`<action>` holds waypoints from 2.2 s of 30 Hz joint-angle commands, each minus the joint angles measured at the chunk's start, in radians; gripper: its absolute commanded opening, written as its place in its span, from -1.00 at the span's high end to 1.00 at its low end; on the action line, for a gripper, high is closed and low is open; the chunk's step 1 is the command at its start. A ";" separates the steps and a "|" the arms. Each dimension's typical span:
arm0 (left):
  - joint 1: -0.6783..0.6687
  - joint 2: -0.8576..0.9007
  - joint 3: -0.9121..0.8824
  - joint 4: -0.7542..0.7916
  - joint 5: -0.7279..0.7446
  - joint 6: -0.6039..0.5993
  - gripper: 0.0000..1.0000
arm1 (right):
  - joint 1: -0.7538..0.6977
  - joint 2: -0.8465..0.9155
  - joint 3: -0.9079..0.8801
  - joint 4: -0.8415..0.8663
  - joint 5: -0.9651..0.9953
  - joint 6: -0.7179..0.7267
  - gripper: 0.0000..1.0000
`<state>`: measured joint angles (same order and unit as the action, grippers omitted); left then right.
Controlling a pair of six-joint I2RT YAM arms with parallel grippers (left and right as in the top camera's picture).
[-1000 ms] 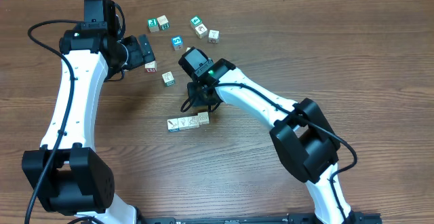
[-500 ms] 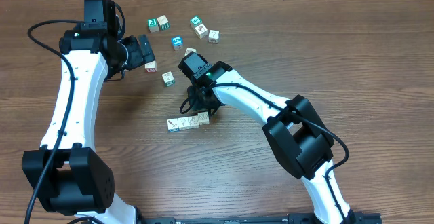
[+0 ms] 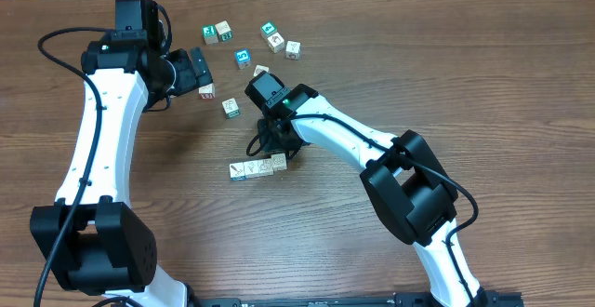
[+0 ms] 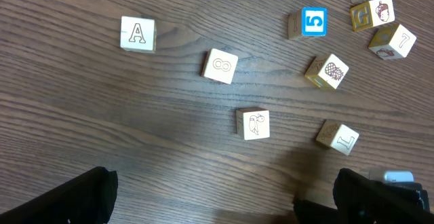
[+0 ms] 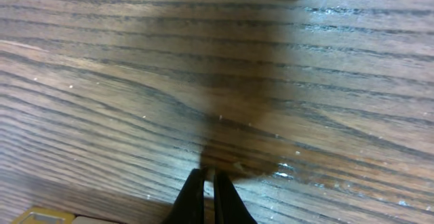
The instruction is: Form a horizontal line
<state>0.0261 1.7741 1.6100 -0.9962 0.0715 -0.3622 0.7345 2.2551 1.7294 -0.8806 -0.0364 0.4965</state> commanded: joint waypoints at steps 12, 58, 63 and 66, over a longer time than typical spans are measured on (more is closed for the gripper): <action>0.000 -0.002 0.014 0.002 0.000 0.007 -0.99 | 0.005 -0.002 0.005 -0.016 -0.021 -0.007 0.93; 0.000 -0.002 0.014 0.002 0.000 0.007 -0.99 | 0.005 -0.002 0.005 -0.042 -0.048 -0.006 0.93; 0.000 -0.002 0.014 0.002 0.000 0.007 -0.99 | 0.005 -0.002 0.005 -0.042 -0.050 -0.003 0.93; 0.000 -0.002 0.014 0.002 0.000 0.007 -0.99 | 0.005 -0.002 0.005 -0.042 -0.056 -0.003 0.93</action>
<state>0.0261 1.7741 1.6100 -0.9962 0.0715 -0.3622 0.7345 2.2551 1.7294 -0.9245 -0.0811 0.4965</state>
